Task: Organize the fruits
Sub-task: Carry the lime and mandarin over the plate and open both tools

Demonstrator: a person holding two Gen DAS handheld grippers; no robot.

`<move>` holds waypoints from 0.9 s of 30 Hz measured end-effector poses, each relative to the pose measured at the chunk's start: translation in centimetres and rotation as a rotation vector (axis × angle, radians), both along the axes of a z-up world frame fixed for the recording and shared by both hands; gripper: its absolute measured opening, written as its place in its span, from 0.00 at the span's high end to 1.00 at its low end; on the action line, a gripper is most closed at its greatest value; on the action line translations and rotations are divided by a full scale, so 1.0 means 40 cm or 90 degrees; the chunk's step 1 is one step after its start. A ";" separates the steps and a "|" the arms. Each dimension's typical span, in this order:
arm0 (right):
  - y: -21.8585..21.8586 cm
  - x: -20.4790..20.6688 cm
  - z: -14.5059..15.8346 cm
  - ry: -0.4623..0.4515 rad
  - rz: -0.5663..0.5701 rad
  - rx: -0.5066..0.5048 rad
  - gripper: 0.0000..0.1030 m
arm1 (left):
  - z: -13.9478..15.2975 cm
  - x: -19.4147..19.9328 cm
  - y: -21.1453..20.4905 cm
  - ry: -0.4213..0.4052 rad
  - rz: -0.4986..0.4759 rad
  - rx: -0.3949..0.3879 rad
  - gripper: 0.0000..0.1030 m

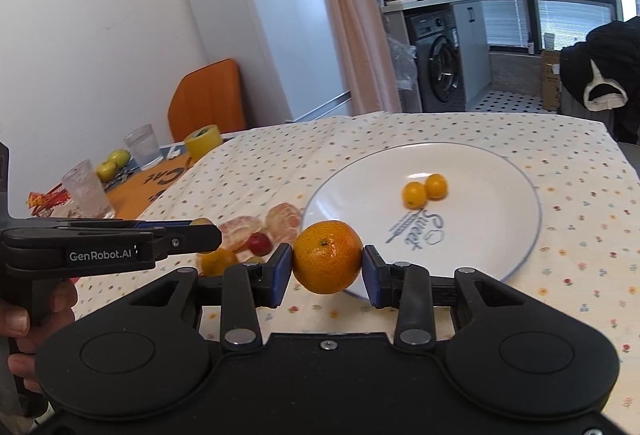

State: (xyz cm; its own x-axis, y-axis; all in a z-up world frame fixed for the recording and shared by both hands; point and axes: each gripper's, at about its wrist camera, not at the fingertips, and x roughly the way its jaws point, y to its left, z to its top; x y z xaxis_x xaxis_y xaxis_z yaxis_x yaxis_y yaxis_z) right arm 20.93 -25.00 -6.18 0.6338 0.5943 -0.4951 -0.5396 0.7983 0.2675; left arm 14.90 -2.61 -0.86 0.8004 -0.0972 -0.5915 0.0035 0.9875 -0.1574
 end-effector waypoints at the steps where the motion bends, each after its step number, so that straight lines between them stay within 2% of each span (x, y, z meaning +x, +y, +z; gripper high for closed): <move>1: -0.006 0.003 -0.001 0.000 -0.005 0.001 0.65 | -0.001 0.005 -0.005 0.001 -0.003 0.000 0.76; 16: -0.079 0.047 -0.032 0.008 -0.061 -0.003 0.65 | -0.025 0.086 -0.093 0.018 -0.048 0.007 0.76; 27: -0.093 0.066 -0.048 0.017 -0.071 -0.014 0.64 | -0.045 0.129 -0.134 0.033 -0.068 0.008 0.76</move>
